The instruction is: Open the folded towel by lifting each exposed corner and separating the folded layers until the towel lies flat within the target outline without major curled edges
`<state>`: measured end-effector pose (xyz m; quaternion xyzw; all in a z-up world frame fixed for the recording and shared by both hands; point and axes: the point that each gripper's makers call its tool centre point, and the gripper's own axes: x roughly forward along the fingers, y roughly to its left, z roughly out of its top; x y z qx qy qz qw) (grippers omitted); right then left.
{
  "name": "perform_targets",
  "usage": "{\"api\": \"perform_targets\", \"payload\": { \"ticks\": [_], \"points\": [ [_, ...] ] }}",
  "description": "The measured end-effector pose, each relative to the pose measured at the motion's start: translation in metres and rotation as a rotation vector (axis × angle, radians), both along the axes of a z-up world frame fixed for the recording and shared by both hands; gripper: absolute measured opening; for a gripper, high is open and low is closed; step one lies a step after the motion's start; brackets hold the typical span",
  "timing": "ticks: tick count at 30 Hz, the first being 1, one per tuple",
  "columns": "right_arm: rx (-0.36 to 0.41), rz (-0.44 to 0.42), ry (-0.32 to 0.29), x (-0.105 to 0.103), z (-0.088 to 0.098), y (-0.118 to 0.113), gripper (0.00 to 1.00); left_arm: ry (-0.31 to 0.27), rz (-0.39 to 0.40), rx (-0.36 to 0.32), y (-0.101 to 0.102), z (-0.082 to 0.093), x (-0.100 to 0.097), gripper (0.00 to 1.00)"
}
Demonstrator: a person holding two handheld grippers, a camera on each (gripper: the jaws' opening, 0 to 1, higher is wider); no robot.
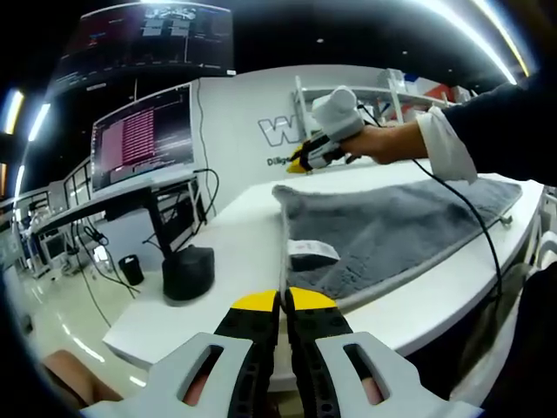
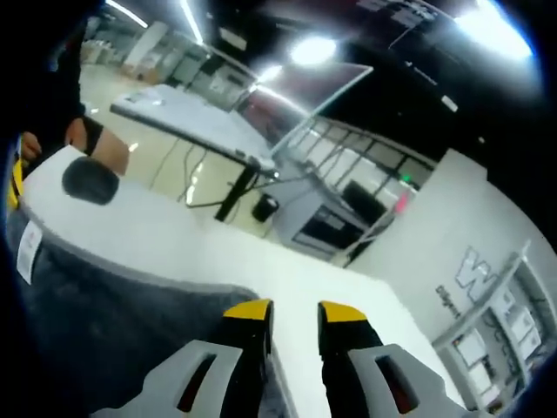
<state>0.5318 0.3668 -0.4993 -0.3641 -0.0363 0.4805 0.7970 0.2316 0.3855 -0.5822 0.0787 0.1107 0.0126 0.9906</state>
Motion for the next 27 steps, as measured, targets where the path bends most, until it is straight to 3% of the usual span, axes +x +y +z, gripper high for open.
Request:
{"api": "perform_targets", "payload": {
  "ticks": [6, 13, 17, 20, 27],
  "points": [
    [-0.001, -0.001, -0.008, 0.001, 0.003, -0.008, 0.16, -0.002, 0.003, 0.006, 0.000, 0.001, 0.000, 0.03],
    [0.001, -0.014, 0.047, -0.001, -0.008, -0.023, 0.07, -0.016, 0.009, -0.008, 0.002, 0.002, 0.001, 0.04],
    [0.002, -0.020, 0.091, -0.002, -0.016, -0.025, 0.03, -0.037, 0.017, 0.016, 0.003, 0.006, 0.003, 0.05],
    [-0.003, -0.013, 0.145, -0.008, -0.026, -0.028, 0.00, -0.064, 0.049, 0.071, 0.010, 0.013, 0.001, 0.06],
    [-0.014, 0.015, 0.224, -0.029, -0.038, -0.037, 0.00, -0.087, 0.045, 0.058, 0.013, 0.022, 0.004, 0.09]
  ]
}}
